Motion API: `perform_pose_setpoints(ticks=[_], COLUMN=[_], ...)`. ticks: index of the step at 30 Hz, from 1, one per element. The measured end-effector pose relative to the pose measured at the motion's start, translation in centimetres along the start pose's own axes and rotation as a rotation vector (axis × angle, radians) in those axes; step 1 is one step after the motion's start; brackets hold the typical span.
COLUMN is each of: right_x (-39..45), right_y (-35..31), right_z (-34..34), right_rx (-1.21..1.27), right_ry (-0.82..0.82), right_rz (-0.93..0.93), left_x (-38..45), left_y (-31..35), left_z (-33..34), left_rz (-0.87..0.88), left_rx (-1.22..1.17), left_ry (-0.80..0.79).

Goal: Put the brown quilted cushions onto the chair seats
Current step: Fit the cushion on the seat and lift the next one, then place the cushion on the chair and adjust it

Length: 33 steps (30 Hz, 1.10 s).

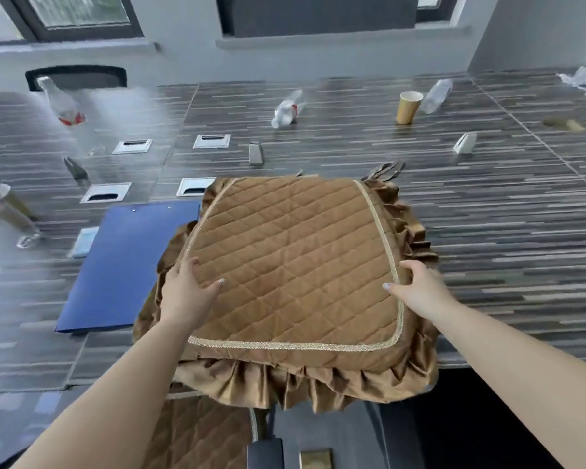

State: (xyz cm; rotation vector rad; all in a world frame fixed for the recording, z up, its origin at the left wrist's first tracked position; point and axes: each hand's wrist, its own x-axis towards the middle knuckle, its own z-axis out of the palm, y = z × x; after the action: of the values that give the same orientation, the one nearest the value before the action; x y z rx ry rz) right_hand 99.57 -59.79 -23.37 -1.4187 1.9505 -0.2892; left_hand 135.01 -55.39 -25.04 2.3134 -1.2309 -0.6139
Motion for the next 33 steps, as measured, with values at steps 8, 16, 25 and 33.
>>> perform_pose_setpoints(ticks=[8,16,25,33], right_x=[5.3,5.8,2.0,-5.1], right_y=[0.4,0.1,1.0,9.4], right_z=[3.6,3.1,-1.6,-12.0], right_rx=[-0.014,0.015,0.403,0.432], right_ry=[-0.014,0.074,0.155,0.291], right_rz=[0.064,0.116,0.067,0.043], left_x=[6.4,7.4,2.4,-8.7], left_y=[-2.4,-1.4,3.6,10.5], left_z=[2.2,1.3,-1.3,1.0], left_rz=[-0.193,-0.241,-0.136,-0.033], left_rx=[0.094,0.111,0.01,-0.097], left_ry=[-0.113,-0.007,0.176,0.111])
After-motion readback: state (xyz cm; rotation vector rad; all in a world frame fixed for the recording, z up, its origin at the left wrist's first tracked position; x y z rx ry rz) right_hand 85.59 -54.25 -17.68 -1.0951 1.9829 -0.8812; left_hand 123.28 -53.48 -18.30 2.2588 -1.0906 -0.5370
